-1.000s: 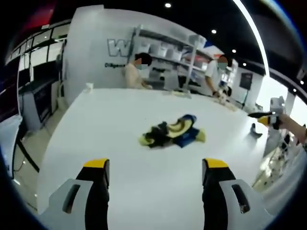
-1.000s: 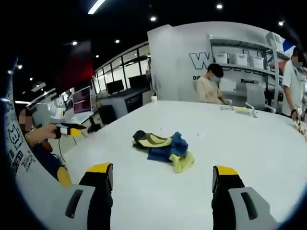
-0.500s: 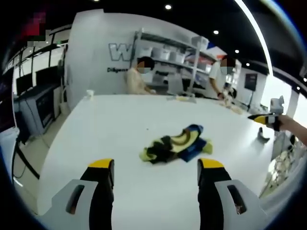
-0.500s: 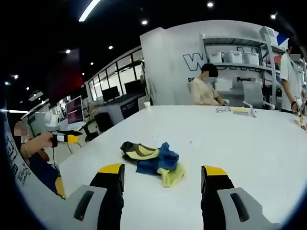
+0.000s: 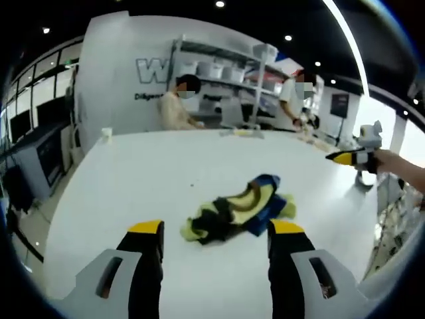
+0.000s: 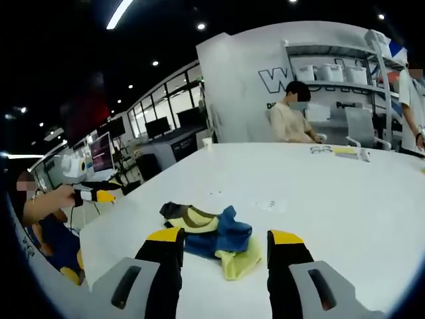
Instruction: Fold the garment on the visible template until the final outline fits inside the template.
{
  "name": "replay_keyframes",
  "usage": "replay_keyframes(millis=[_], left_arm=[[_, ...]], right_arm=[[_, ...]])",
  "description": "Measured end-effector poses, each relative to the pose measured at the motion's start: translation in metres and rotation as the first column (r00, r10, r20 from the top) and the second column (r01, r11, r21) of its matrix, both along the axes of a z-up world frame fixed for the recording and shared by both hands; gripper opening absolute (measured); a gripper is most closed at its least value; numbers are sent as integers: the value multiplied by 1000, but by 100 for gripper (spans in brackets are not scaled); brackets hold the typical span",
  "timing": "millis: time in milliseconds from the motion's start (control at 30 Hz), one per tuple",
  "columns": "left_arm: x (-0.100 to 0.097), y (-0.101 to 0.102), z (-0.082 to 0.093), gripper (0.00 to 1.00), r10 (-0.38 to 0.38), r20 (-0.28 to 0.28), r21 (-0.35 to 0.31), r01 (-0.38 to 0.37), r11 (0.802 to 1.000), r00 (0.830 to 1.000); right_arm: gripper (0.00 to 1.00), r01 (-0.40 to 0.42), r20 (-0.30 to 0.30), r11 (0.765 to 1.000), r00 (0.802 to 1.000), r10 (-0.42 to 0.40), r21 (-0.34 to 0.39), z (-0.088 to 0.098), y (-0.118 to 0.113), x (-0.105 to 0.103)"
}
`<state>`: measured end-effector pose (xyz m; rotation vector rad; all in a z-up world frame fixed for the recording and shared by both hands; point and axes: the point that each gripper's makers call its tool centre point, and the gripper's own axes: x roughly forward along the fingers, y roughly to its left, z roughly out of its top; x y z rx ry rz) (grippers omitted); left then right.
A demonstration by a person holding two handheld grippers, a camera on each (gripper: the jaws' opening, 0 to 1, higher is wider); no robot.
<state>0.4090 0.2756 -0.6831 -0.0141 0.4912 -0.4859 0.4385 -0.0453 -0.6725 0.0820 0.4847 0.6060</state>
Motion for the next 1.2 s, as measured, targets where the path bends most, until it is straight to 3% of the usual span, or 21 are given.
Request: replay_keyframes(millis=[100,267,400,500,700,1000,1200], left_arm=[[15,-6,-10,56,-33,-1,48,33,998,999],[32,-12,-27,51,-47,-14,59,47,997,999],[37,-17,-41,43,-41,-37,56,43,998,998],[40,-21,-53,39,-39,-57,64,42,997,998],[45,-24,-73,31,-50,-104,49,55,997,993],[55,-30,-100,30,-69,-129,62,77,995,989],[64,-38,-102,28,-85,-127,65,94,993,988]], right_arm=[[44,-25,-36,999,999,24,-24,-16,11,7],[40,-8,-59,1000,998,8,-11,-35,14,29],[42,-9,-85,1000,996,9,0,-47,25,32],[36,-13,-115,1000,993,11,-22,-64,29,36],[29,68,-222,996,974,-54,56,-89,32,40],[29,68,-322,997,945,-50,45,-130,41,43],[28,78,-351,996,934,-60,37,-143,44,45]])
